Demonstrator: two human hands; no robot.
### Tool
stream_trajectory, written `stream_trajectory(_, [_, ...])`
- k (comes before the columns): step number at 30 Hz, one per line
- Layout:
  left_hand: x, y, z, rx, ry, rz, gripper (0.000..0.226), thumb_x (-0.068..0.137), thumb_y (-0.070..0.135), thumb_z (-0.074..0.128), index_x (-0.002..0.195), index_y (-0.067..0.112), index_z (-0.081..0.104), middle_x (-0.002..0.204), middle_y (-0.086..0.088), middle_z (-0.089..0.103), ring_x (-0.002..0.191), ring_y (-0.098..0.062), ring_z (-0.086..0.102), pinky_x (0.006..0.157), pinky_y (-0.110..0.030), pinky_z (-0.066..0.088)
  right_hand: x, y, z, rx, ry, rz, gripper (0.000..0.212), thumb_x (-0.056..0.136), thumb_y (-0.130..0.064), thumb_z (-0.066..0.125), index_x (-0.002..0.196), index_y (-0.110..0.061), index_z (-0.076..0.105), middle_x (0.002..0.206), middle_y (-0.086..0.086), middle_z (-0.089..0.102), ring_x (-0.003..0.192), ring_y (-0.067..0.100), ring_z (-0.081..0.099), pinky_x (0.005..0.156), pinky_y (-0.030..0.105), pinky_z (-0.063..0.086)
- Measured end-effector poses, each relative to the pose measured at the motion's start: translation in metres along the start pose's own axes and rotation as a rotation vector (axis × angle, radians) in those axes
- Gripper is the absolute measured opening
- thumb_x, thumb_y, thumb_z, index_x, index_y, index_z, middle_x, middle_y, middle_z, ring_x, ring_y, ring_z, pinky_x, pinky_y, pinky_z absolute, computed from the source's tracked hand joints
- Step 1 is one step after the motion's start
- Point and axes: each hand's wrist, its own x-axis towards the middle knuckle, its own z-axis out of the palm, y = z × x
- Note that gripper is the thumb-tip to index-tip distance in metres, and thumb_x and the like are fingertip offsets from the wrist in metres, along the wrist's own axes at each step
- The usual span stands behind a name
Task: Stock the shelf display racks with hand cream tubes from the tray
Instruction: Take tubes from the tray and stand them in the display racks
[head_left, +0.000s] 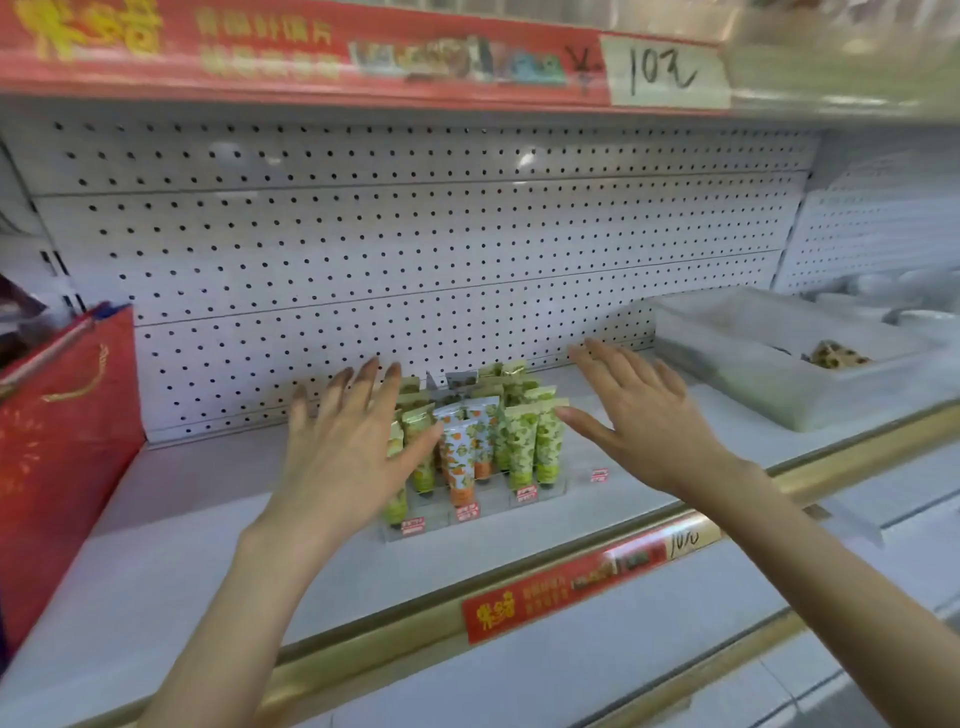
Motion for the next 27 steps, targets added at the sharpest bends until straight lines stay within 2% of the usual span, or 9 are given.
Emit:
stream_trajectory(2, [0.003, 0.016, 0.0, 0.003, -0.016, 0.007, 0.076, 0.086, 0.068, 0.018, 0.149, 0.025, 0.006, 0.158, 0.003, 0.003, 0.144, -0.018, 0.003, 0.114, -0.048, 0.005, -0.008, 0.016, 0.002, -0.017, -0.011, 0.03, 0.094, 0.07, -0.074, -0.01, 0.149, -0.027, 0.01, 0.157, -0.004, 0.014, 0.144, 0.017, 0.012, 0.116, 0.047, 0.015])
stream_trajectory(4, [0.006, 0.031, 0.002, 0.001, -0.017, 0.02, 0.079, 0.085, 0.071, 0.015, 0.149, 0.026, 0.005, 0.158, 0.003, 0.003, 0.144, -0.018, 0.002, 0.114, -0.049, 0.005, -0.016, 0.032, 0.004, -0.02, -0.021, 0.063, 0.093, 0.071, -0.075, -0.01, 0.149, -0.028, 0.009, 0.157, -0.004, 0.012, 0.144, 0.017, 0.009, 0.116, 0.048, 0.012])
stream_trajectory(6, [0.009, 0.05, 0.007, 0.01, -0.008, 0.027, 0.091, 0.074, 0.079, -0.001, 0.149, 0.027, 0.004, 0.158, 0.003, 0.003, 0.144, -0.018, 0.004, 0.114, -0.049, 0.006, -0.023, 0.05, 0.004, -0.012, -0.035, 0.082, 0.09, 0.074, -0.075, -0.008, 0.149, -0.027, 0.006, 0.158, -0.005, 0.008, 0.145, 0.016, 0.006, 0.115, 0.048, 0.01])
stream_trajectory(9, [0.014, 0.085, 0.013, 0.019, -0.021, 0.039, 0.101, 0.061, 0.076, -0.016, 0.149, 0.028, 0.001, 0.158, 0.004, 0.001, 0.145, -0.018, 0.003, 0.115, -0.05, 0.005, -0.034, 0.081, 0.003, -0.004, -0.04, 0.09, 0.095, 0.069, -0.075, -0.011, 0.149, -0.027, 0.007, 0.158, -0.005, 0.007, 0.145, 0.016, 0.005, 0.116, 0.048, 0.009])
stream_trajectory(18, [0.02, 0.211, 0.036, -0.061, -0.027, 0.068, 0.099, 0.062, 0.071, -0.018, 0.149, 0.027, 0.0, 0.158, 0.005, 0.001, 0.145, -0.015, 0.0, 0.115, -0.044, 0.002, -0.067, 0.192, 0.005, -0.006, -0.057, 0.096, 0.092, 0.071, -0.074, -0.012, 0.148, -0.029, 0.011, 0.158, -0.006, 0.009, 0.145, 0.016, 0.009, 0.116, 0.045, 0.008])
stream_trajectory(27, [0.03, 0.285, 0.054, -0.165, 0.009, 0.093, 0.104, 0.064, 0.075, -0.02, 0.148, 0.027, 0.015, 0.156, 0.007, 0.017, 0.143, -0.015, 0.014, 0.115, -0.041, 0.009, -0.08, 0.265, 0.015, 0.027, -0.089, 0.095, 0.093, 0.07, -0.073, -0.015, 0.148, -0.029, 0.012, 0.157, -0.008, 0.012, 0.144, 0.013, 0.013, 0.116, 0.041, 0.013])
